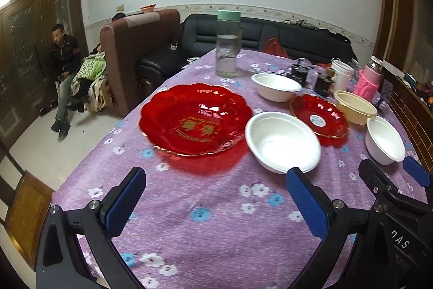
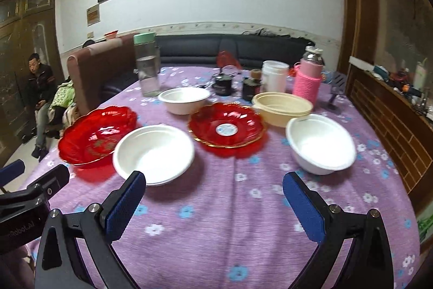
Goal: Organize plates and bowls
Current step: 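Move both tools toward the large red plate with gold print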
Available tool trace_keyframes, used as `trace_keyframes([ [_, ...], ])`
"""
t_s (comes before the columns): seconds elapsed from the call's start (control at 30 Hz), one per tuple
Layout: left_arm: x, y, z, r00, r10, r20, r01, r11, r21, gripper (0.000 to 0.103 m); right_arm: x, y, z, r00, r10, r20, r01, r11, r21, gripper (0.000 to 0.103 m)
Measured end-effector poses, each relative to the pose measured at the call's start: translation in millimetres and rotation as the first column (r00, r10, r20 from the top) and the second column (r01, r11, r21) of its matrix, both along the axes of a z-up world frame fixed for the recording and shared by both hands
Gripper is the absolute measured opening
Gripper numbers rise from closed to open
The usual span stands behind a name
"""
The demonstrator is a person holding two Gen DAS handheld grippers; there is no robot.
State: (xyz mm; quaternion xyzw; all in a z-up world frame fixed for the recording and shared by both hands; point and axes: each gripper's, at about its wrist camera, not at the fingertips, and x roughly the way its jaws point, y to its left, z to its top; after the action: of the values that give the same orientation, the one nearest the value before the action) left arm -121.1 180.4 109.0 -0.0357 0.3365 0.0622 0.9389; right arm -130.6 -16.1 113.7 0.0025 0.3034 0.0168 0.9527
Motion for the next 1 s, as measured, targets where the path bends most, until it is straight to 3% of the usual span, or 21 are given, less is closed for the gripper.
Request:
trace_keyframes([
  [0.57,22.6,85.1,-5.2,0.991,0.131,-0.031,-0.133,0.989,-0.066,0.103,61.9,57.4,6.8,0.985,0.151,-0.079,-0.146,0.987,0.072,0.103],
  [0.8,62.1,140.6,-0.6,0.984,0.167,-0.058,-0.175,0.968,-0.18,0.103,135.0,83.2,11.1,0.962,0.234,-0.144,-0.217,0.968,0.123,0.102],
  [1.0,109.2,164.5,-23.6,0.977,0.151,-0.153,-0.186,0.95,-0.251,0.103,207.5,113.1,-14.3,0.902,0.315,-0.294,-0.28,0.947,0.157,0.089],
])
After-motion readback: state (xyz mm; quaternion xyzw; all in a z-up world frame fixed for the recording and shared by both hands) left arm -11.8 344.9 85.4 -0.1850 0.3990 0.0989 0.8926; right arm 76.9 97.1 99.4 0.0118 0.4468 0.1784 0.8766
